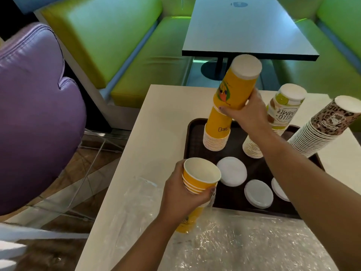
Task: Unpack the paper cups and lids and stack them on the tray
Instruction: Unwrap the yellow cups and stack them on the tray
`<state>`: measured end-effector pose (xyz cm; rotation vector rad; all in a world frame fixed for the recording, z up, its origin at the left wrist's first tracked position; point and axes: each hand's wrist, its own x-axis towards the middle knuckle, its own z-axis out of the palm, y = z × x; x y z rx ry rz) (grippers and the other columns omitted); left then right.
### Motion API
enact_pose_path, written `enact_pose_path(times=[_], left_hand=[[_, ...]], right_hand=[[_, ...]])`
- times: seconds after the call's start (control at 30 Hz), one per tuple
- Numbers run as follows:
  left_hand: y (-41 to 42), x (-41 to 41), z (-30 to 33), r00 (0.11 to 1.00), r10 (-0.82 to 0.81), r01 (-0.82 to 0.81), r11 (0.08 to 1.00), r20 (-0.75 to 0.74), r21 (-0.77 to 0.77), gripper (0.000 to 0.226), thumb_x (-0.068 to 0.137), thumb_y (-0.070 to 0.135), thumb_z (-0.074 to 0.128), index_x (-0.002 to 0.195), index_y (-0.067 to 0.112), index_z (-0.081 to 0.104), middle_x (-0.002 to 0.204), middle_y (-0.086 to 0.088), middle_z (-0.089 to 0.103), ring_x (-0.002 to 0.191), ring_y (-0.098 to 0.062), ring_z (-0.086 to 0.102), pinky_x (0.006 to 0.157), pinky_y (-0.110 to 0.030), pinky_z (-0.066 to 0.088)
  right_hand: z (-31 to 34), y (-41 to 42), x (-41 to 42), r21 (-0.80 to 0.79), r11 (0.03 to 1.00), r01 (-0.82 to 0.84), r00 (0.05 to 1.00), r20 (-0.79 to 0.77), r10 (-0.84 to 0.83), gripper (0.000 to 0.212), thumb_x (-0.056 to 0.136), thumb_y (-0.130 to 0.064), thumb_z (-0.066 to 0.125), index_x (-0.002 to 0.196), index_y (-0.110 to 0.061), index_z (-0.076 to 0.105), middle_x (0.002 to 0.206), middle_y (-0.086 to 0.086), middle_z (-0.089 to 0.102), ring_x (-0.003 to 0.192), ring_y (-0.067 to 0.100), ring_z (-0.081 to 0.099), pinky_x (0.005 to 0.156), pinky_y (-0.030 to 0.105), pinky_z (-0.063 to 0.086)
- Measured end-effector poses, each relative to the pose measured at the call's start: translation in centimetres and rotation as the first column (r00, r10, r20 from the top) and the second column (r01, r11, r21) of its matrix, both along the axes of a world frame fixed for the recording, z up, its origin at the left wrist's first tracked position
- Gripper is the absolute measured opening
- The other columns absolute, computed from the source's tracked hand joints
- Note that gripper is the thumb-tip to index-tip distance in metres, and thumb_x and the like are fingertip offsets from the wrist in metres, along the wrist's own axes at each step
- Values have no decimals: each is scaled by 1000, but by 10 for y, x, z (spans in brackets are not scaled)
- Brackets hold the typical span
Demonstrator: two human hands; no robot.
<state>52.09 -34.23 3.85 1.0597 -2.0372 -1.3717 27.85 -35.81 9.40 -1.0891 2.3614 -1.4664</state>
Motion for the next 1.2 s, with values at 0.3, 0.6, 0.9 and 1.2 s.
enact_pose_path(times=[0.3, 0.6, 0.9, 1.2], left_hand=[[-2, -1, -2, 999, 5, -4, 1000, -50, 24, 69, 56, 36, 88, 109, 42, 45, 108, 24, 56, 102, 1, 58, 75, -5, 46], [-1, -1, -4, 994, 30, -27, 999, -109, 22, 68, 51, 54, 75, 111, 40, 47, 105, 35, 56, 102, 9, 56, 72, -4, 45], [3, 0, -5, 992, 32, -33, 999, -123, -6, 68, 50, 52, 76, 110, 41, 46, 106, 36, 56, 100, 8, 57, 72, -5, 45], [13, 5, -8, 991, 58, -66, 996, -124, -55, 81, 52, 39, 86, 119, 40, 40, 115, 24, 52, 105, 8, 53, 77, -2, 44]], right_hand=[[-55, -14, 0, 151, 988, -26, 979, 206, -5, 77, 68, -22, 84, 132, -16, 42, 131, 4, 53, 119, 21, 51, 88, 30, 44], [-84, -14, 3, 202, 979, 20, 994, 105, -42, 80, 66, -26, 85, 132, -13, 42, 129, 7, 55, 119, 23, 51, 95, 35, 45], [-62, 17, 36, -99, 988, 116, 992, -44, -121, 89, 74, -38, 78, 144, -14, 30, 143, 8, 36, 132, 16, 36, 102, 21, 30], [-15, 73, 91, 482, 520, -706, 670, 216, 710, 88, 74, -48, 74, 144, -41, 22, 144, -13, 34, 122, 2, 37, 101, 27, 40]])
